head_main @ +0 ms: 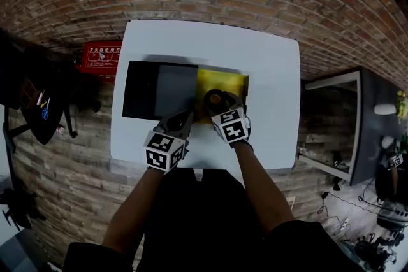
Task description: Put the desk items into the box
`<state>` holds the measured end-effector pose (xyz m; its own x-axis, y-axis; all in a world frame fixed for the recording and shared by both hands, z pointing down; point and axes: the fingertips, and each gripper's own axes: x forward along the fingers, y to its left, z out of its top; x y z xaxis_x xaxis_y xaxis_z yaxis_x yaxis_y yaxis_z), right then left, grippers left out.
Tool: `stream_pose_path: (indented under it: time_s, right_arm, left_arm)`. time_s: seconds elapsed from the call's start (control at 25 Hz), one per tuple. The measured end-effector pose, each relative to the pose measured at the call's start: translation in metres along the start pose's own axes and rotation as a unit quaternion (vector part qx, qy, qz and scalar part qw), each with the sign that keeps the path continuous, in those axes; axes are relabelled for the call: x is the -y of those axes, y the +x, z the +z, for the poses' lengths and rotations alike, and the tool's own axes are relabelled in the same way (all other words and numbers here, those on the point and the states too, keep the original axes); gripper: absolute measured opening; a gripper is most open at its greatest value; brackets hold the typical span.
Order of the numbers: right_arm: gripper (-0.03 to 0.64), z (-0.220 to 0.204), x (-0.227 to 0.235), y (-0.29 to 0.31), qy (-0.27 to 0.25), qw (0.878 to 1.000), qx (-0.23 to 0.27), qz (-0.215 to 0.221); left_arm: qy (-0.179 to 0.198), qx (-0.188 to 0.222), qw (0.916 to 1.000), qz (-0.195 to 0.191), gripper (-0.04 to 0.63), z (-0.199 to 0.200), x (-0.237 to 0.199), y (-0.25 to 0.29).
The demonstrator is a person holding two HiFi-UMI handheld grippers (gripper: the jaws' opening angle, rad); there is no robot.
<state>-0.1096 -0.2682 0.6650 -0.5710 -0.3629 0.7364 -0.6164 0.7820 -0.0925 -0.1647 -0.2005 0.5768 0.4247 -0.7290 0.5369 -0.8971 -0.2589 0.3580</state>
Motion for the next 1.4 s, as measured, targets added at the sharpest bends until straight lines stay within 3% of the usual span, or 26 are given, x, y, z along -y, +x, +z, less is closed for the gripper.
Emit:
stream_pose_path:
  time_s: [0.92, 1.4]
  right_arm:
    - [0.342, -0.023, 0.005, 0.022, 0.005, 0.998, -0.067, -0.002]
    - [0.343, -0.018, 0.002, 0.017, -0.007, 0.999, -0.052, -0.006]
  left_arm:
    - [-0.006, -0.014, 0.9999, -0.003, 0.012, -0.009, -0.007, 0.005]
    - [-0.005, -0.014, 0.9999, -0.004, 0.012, -0.009, -0.005, 0.000]
